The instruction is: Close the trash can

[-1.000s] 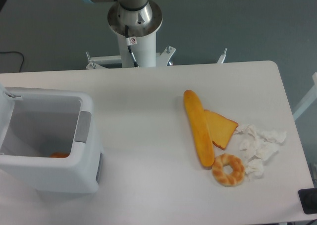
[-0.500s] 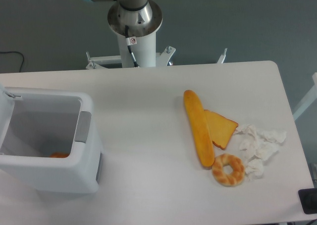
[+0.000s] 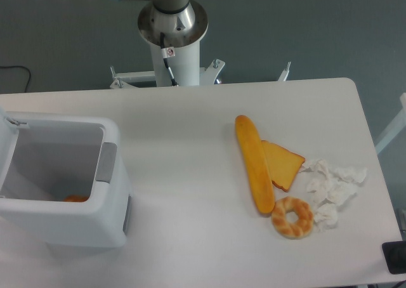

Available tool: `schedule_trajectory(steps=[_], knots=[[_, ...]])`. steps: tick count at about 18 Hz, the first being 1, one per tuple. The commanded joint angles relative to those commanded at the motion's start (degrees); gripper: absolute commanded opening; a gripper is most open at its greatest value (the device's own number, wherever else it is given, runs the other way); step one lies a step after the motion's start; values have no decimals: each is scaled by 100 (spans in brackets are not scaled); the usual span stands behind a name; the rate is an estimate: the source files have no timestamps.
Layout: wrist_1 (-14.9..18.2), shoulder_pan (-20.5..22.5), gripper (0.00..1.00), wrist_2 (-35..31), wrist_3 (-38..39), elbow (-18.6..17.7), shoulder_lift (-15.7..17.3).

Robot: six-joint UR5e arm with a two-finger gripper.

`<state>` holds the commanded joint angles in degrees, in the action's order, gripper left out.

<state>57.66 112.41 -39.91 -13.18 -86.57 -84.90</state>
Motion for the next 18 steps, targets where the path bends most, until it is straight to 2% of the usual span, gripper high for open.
schedule_trajectory(steps=[15, 18], knots=[[-9, -185, 100, 18, -9, 79, -545], [-140, -229, 100, 18, -18, 131, -703]])
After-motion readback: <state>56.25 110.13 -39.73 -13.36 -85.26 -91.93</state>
